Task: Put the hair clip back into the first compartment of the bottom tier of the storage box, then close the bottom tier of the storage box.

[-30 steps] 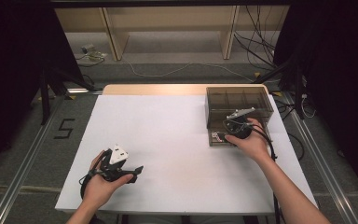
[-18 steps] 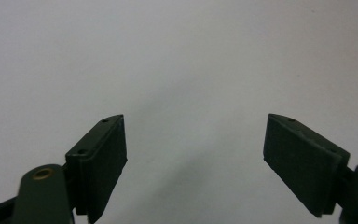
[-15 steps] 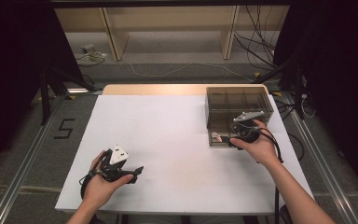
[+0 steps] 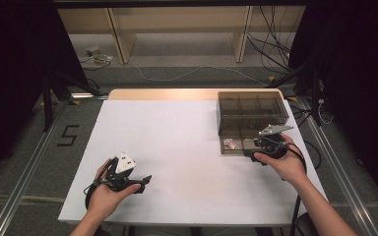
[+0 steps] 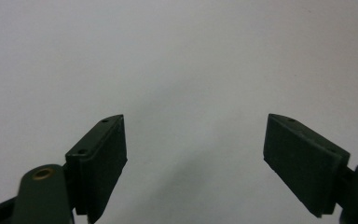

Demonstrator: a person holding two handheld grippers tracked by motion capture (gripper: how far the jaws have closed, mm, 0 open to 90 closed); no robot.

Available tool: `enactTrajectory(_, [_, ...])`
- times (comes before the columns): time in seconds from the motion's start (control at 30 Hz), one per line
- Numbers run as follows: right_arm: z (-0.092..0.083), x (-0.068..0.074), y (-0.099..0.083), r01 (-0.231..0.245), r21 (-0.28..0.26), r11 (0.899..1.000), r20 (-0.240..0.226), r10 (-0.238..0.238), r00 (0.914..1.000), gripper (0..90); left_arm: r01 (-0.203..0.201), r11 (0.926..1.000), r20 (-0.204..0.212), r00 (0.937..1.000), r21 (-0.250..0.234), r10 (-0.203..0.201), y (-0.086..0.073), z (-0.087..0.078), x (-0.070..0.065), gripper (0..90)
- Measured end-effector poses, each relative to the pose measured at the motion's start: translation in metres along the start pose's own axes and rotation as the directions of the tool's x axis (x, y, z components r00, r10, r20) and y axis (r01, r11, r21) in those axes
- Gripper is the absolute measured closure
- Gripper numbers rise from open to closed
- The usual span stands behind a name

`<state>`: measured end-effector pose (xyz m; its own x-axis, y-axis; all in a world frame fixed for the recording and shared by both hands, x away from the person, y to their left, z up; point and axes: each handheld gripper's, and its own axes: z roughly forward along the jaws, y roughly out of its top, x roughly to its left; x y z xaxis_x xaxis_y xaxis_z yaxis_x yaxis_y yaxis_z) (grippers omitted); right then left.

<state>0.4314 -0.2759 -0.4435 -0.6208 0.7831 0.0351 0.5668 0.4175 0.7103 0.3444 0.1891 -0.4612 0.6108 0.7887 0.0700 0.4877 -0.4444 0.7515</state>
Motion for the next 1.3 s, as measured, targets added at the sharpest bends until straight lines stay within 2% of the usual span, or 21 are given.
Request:
enactTrajectory(0.43, [-0.007, -0.004, -0.009, -0.013, -0.003, 1.0, 0.016, 0.013, 0.9998, 37.1, -0.008, 1.0, 0.003, 1.0, -0.001, 0.008, 0.002, 0.001, 0.0, 21.4])
enactTrajectory(0.53, [-0.009, -0.005, -0.009, -0.016, 0.008, 1.0, 0.026, 0.016, 0.9995, 48.4, -0.008, 1.0, 0.005, 1.0, 0.001, 0.008, 0.002, 0.002, 0.0, 21.4])
enactTrajectory(0.63, [-0.012, -0.007, -0.01, -0.019, 0.018, 1.0, 0.004, 0.019, 0.9998, 66.1, -0.011, 0.9999, 0.001, 0.9999, 0.002, 0.011, 0.002, 0.001, 0.0, 21.5])
enactTrajectory(0.7, [-0.015, -0.007, -0.01, -0.008, 0.027, 1.0, 0.007, 0.008, 0.9999, 77.7, -0.016, 0.9999, 0.0, 0.9999, 0.003, 0.016, 0.004, 0.001, -0.001, 21.5])
enactTrajectory(0.8, [-0.019, -0.007, -0.011, -0.008, 0.039, 0.999, 0.003, 0.008, 1.0, 89.9, -0.016, 0.9999, 0.001, 0.9999, 0.004, 0.016, 0.005, 0.003, -0.002, 21.6])
enactTrajectory(0.9, [-0.02, -0.009, -0.014, -0.014, 0.073, 0.997, -0.004, 0.014, 0.9999, 90.0, -0.02, 0.9998, 0.002, 0.9998, 0.008, 0.02, 0.006, 0.004, -0.002, 21.6])
enactTrajectory(1.1, [-0.02, -0.011, -0.015, -0.024, 0.132, 0.991, 0.015, 0.022, 0.9996, 90.0, -0.018, 0.9998, 0.001, 0.9998, 0.008, 0.018, 0.005, 0.004, -0.001, 21.7])
enactTrajectory(1.3, [-0.019, -0.012, -0.017, -0.04, 0.169, 0.985, 0.027, 0.036, 0.999, 90.0, -0.021, 0.9998, 0.0, 0.9998, 0.008, 0.021, 0.006, 0.004, -0.002, 21.7])
